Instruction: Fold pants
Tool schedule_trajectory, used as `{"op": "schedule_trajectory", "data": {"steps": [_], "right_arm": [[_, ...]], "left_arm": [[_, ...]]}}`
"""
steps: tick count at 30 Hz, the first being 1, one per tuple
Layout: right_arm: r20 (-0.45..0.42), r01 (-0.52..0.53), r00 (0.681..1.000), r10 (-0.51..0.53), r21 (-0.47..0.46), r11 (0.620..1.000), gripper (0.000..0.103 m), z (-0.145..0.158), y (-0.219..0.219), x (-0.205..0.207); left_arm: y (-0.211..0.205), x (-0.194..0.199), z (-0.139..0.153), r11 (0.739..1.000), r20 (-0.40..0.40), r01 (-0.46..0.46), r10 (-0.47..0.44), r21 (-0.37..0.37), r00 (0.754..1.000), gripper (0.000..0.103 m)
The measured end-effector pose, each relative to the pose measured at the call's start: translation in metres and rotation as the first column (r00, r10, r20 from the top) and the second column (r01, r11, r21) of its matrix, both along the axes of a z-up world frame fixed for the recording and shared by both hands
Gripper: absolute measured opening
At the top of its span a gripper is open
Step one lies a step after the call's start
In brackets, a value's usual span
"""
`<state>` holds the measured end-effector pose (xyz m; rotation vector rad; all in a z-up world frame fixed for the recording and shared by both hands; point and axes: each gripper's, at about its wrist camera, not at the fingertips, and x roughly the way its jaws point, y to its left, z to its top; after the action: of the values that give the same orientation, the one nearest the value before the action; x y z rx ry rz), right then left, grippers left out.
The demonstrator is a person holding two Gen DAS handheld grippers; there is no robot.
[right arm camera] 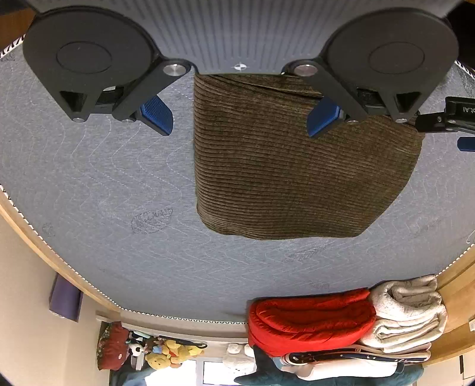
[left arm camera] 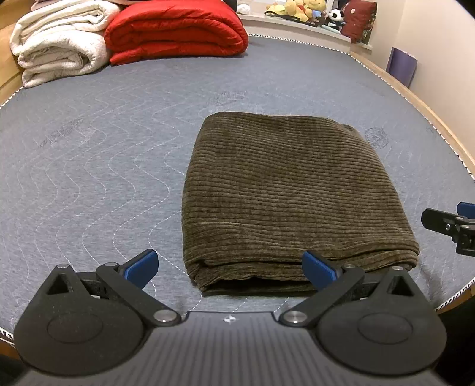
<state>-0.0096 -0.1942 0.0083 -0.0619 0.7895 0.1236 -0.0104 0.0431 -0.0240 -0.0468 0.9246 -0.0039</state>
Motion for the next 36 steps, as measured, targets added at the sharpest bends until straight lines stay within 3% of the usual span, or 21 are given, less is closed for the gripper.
{"op": "schedule_trajectory", "data": {"steps": [36], "right_arm": [[0.003,-0.042,0.999,0.042,-0.016,0.999,0.097,0.0008,0.0076,0.0003]], "left_arm": [[-0.0018,-0.0004,-0.0007,1.000,-0.007,0.021,-0.021,-0.019,1.000,0.103]]}}
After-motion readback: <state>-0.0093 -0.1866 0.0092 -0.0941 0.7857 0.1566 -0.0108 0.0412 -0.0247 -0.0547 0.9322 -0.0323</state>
